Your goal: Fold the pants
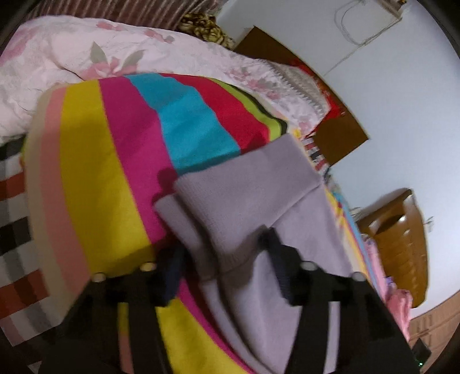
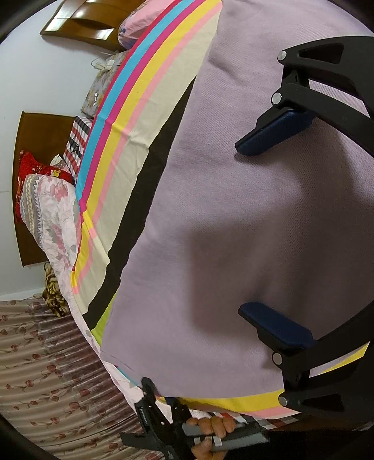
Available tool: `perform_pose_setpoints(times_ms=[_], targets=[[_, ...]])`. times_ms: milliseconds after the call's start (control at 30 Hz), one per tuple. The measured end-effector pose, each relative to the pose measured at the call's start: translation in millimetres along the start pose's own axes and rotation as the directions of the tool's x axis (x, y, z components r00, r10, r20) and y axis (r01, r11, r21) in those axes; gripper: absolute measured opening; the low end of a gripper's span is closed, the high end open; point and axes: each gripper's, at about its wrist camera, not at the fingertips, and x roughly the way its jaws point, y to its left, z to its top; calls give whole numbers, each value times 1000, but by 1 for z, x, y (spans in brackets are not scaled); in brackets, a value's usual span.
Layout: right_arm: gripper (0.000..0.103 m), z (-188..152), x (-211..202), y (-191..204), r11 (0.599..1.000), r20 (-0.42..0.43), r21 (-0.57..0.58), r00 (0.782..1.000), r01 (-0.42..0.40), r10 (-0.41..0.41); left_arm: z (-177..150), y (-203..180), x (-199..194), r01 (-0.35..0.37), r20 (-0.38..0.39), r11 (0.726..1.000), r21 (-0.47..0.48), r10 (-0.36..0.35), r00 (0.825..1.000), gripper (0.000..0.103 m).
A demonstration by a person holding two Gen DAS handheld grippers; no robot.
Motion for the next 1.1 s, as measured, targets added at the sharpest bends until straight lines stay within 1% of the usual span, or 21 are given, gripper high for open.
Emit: perform_pose_setpoints(times_ms=[33, 100, 167, 200, 267, 300, 367, 400, 467, 533, 600, 667, 700, 767, 833, 867, 900, 933, 1000, 1067, 1100], targets=[[99, 0, 0, -1, 1000, 1, 2, 1000, -3, 3, 0, 0, 0, -7, 4, 1000, 1, 7, 1000, 55], [99, 0, -1, -1, 1000, 2, 3, 1000, -8, 8, 0, -2, -2, -8, 18, 1000, 19, 7, 1000, 20], [99, 0, -1, -2, 1000, 6, 8, 1000, -15, 15, -1, -11, -13, -16, 53, 1000, 22, 14, 998, 15], [99, 0, -6, -9, 998, 30, 40, 998, -58, 56, -1, -24, -24, -28, 93, 998, 53, 23, 995, 15], [97, -5, -24, -34, 967, 151, 148, 971, -205, 183, -5, -62, -52, -36, 167, 989, 146, 11, 986, 14], [97, -11, -41, -53, 944, 220, 236, 959, -231, 180, -8, -80, -62, -34, 190, 981, 192, -4, 982, 14], [97, -24, -77, -81, 905, 318, 338, 937, -258, 148, -27, -143, -92, -64, 254, 924, 376, -37, 966, 14], [97, -35, -106, -98, 880, 402, 371, 906, -296, 135, -38, -165, -101, -79, 271, 891, 447, -51, 961, 15], [97, -53, -149, -122, 861, 498, 398, 863, -318, 89, -85, -225, -121, -89, 283, 766, 637, -125, 951, 14], [98, -74, -194, -148, 864, 546, 427, 837, -267, -11, -141, -267, -130, -86, 256, 619, 781, -192, 947, 15], [98, -101, -233, -172, 854, 558, 481, 820, -197, -125, -208, -293, -126, -55, 176, 446, 893, -236, 956, 15], [98, -123, -252, -185, 833, 545, 530, 816, -156, -194, -281, -303, -103, 35, 17, 247, 968, -208, 978, 16], [98, -138, -260, -192, 818, 529, 560, 818, -134, -228, -317, -300, -86, 93, -69, 147, 985, -157, 985, 20], [98, -157, -265, -196, 804, 489, 587, 833, -96, -257, -362, -288, -60, 222, -219, 47, 974, -55, 974, 23], [98, -172, -261, -192, 805, 445, 590, 860, -69, -252, -374, -279, -63, 172, -169, 26, 985, -95, 981, 44], [98, -174, -257, -189, 810, 435, 582, 869, -72, -236, -371, -278, -70, 199, -194, 40, 979, -113, 974, 70], [98, -177, -250, -182, 821, 423, 565, 884, -85, -200, -362, -277, -81, 242, -229, 73, 967, -153, 961, 78], [98, -177, -245, -176, 829, 416, 551, 893, -96, -173, -346, -274, -101, 284, -248, 135, 949, -231, 941, 81], [98, -174, -228, -160, 850, 396, 507, 915, -147, -78, -318, -263, -128, 324, -244, 225, 919, -322, 915, 89], [98, -163, -206, -138, 861, 350, 464, 936, -207, 36, -293, -251, -140, 336, -219, 312, 888, -355, 909, 90], [97, -160, -197, -129, 863, 325, 450, 943, -227, 79, -280, -244, -142, 329, -200, 362, 872, -351, 915, 90]])
